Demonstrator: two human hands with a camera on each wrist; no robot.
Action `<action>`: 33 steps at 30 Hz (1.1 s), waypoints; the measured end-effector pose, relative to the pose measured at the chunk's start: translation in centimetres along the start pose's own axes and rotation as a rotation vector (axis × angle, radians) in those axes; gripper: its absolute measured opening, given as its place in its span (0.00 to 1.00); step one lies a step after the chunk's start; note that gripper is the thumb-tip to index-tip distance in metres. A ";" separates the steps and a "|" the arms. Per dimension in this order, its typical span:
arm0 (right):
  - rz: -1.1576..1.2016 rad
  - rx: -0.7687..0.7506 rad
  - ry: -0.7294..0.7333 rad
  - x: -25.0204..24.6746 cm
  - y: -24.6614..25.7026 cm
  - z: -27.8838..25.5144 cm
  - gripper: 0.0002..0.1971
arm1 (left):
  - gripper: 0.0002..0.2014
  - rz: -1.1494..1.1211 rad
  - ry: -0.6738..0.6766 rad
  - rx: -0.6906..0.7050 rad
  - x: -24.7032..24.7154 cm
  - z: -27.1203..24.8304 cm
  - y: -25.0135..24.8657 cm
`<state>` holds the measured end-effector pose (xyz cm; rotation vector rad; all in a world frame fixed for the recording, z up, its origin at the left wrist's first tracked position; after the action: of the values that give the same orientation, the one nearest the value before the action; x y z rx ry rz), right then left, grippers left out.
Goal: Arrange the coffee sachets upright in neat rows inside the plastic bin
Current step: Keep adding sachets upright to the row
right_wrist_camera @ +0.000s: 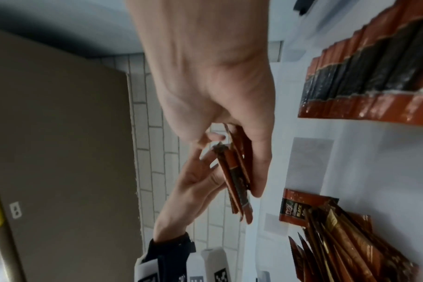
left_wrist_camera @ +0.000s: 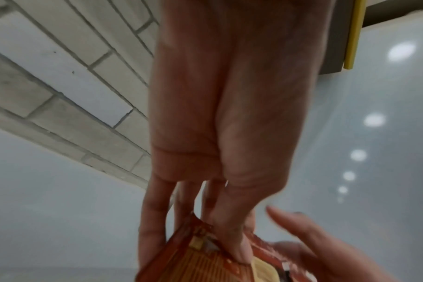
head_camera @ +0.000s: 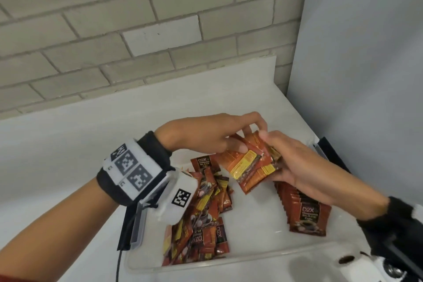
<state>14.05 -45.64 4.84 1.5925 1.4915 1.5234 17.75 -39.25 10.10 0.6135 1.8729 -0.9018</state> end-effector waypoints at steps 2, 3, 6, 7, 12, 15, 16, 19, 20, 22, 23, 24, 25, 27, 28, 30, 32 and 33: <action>-0.025 -0.045 -0.019 -0.8 0.2 -0.6 0.23 | 0.25 -0.056 -0.066 -0.001 -0.7 0.7 -0.4; -0.020 -0.083 -0.045 -1.4 0.5 -0.9 0.23 | 0.30 -0.113 -0.126 -0.011 -1.3 1.0 -0.4; 0.095 -0.209 -0.131 -3.3 1.3 -1.3 0.23 | 0.38 -0.373 -0.363 -0.119 -3.0 1.1 0.7; 0.160 -0.253 -0.155 -3.8 1.6 -1.5 0.22 | 0.39 -0.463 -0.414 -0.171 -3.0 1.1 1.3; 0.389 -0.392 -0.187 -4.2 2.2 -1.6 0.17 | 0.37 -0.998 -0.198 -0.121 1.8 3.4 -0.8; 0.356 -0.416 -0.198 -4.1 2.2 -1.5 0.20 | 0.26 -1.252 -0.147 -0.111 3.5 4.3 -2.0; 0.314 -0.428 -0.205 -4.1 2.3 -1.6 0.20 | 0.27 -1.302 -0.155 -0.107 3.7 4.4 -1.9; 0.154 -0.475 -0.248 -4.3 2.9 -2.3 0.19 | 0.28 -1.343 -0.165 -0.080 4.1 4.5 -1.7; 0.110 -0.497 -0.282 -4.6 3.2 -2.5 0.19 | 0.27 -1.342 -0.152 -0.075 4.2 4.4 -1.8; 0.068 -0.538 -0.350 -5.4 3.4 -2.9 0.18 | 0.26 -1.332 -0.130 -0.068 4.6 4.2 -1.6; 0.065 -0.550 -0.366 -5.7 3.4 -3.0 0.17 | 0.24 -1.332 -0.128 -0.054 4.5 4.1 -1.5; 0.065 -0.558 -0.376 -6.0 3.4 -3.0 0.16 | 0.22 -1.343 -0.136 -0.033 4.3 4.0 -1.3; 0.062 -0.564 -0.385 -6.2 3.3 -3.0 0.16 | 0.23 -1.363 -0.152 -0.013 4.1 3.8 -1.0; 0.064 -0.569 -0.408 -6.7 3.0 -2.9 0.17 | 0.28 -1.391 -0.183 -0.002 3.8 3.5 -0.2; 0.074 -0.572 -0.411 -6.8 2.9 -2.8 0.18 | 0.29 -1.394 -0.195 -0.004 3.7 3.5 0.0; 0.091 -0.583 -0.406 -7.0 2.9 -2.6 0.18 | 0.27 -1.385 -0.201 -0.001 3.7 3.4 0.2; 0.104 -0.592 -0.405 -7.2 2.9 -2.5 0.19 | 0.24 -1.384 -0.210 -0.008 3.7 3.3 0.4; 0.110 -0.596 -0.404 -7.3 2.9 -2.5 0.19 | 0.22 -1.386 -0.221 -0.025 3.7 3.3 0.6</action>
<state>14.42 -53.82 5.27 1.5017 0.6578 1.4124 18.31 -41.37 5.67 -0.9452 1.9508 -1.6621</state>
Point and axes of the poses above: each hand's wrist, its own z-axis towards the middle knuckle, its own x-axis out of the palm, y = z × x, the point moved 10 cm from there along z, towards the middle knuckle, and after that the axes turned 14 degrees about z, right-handed, at the moved point
